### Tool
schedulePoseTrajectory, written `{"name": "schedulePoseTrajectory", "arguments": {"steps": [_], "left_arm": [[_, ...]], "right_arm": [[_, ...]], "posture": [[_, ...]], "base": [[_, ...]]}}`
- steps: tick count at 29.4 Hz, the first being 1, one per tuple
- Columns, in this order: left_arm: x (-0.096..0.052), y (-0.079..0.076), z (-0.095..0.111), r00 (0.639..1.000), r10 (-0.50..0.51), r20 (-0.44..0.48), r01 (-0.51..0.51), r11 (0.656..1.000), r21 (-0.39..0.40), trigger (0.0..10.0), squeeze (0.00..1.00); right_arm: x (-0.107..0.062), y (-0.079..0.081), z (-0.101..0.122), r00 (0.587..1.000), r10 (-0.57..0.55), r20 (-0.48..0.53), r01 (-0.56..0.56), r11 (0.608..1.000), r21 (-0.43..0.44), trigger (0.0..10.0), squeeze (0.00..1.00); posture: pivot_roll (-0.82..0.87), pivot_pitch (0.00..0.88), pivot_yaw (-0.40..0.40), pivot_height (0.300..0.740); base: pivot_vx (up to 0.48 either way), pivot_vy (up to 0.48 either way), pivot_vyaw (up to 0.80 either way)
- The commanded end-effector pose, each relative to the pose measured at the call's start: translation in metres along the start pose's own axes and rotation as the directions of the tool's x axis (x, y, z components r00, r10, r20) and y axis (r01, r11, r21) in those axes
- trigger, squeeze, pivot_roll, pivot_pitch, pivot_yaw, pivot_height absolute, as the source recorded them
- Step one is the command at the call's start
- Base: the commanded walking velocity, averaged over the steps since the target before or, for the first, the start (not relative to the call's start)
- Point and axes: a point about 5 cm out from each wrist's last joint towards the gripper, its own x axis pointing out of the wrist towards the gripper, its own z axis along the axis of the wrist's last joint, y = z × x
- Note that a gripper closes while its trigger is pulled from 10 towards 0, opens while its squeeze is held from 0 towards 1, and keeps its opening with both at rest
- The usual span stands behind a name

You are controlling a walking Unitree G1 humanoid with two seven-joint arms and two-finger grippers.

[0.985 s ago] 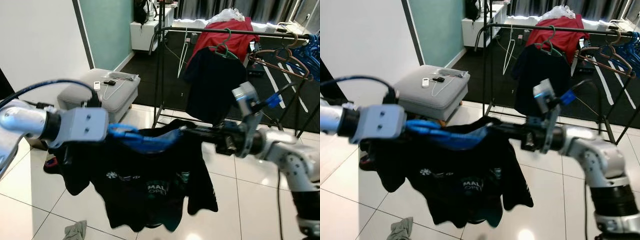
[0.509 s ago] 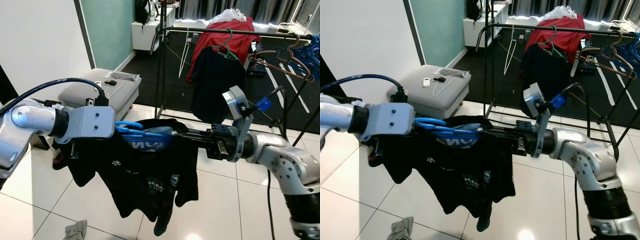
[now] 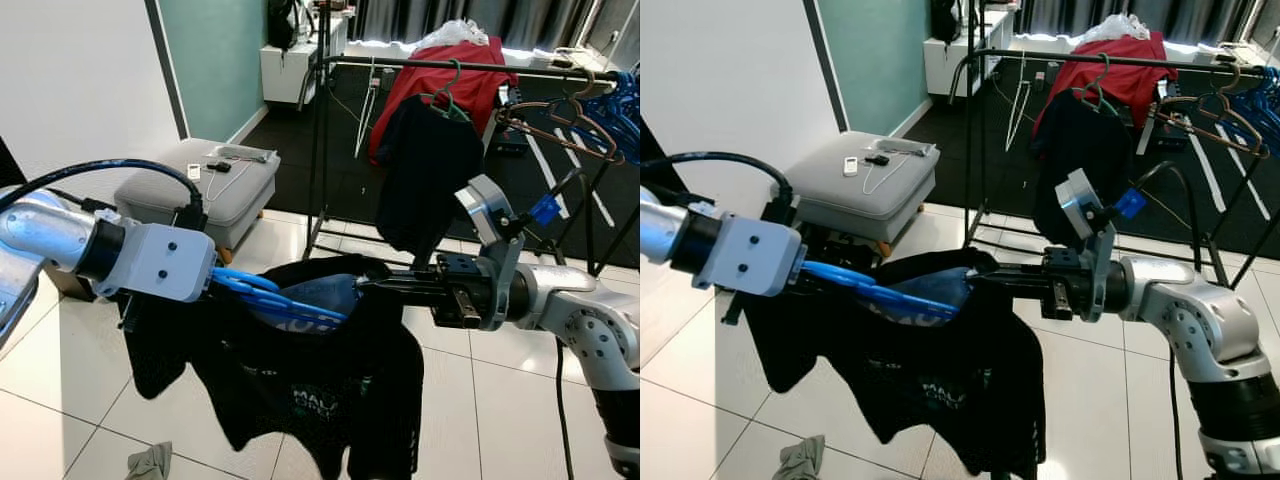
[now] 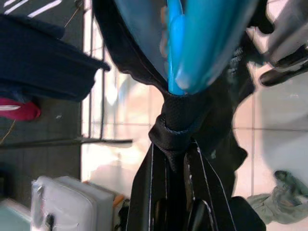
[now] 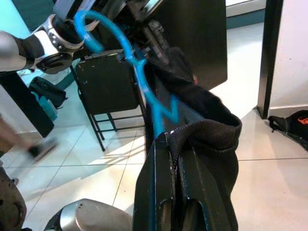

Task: Hang hanger

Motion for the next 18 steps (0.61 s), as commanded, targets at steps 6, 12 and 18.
{"name": "schedulePoseTrajectory", "arguments": {"steps": [6,12,18], "left_arm": [[-0.005,0.007,-0.013,0.985,0.059,-0.162,-0.048,0.996,0.074,10.0,0.00],[-0.005,0.014,-0.017,0.979,0.107,-0.172,-0.094,0.992,0.082,10.0,0.00],[-0.011,0.017,-0.021,0.974,0.117,-0.194,-0.102,0.991,0.086,10.0,0.00]], "right_arm": [[0.007,0.010,-0.003,0.998,0.062,-0.023,-0.062,0.998,0.002,0.0,0.00],[0.012,0.016,-0.019,0.992,0.088,-0.096,-0.086,0.996,0.026,0.0,0.00],[0.008,0.014,-0.022,0.990,0.066,-0.127,-0.063,0.998,0.021,0.0,0.00]], "posture": [[-0.02,0.000,-0.020,0.740],[-0.02,0.000,-0.021,0.740],[-0.02,0.000,-0.021,0.740]], "base": [[0.000,0.000,0.00],[0.000,0.000,0.00],[0.000,0.000,0.00]]}}
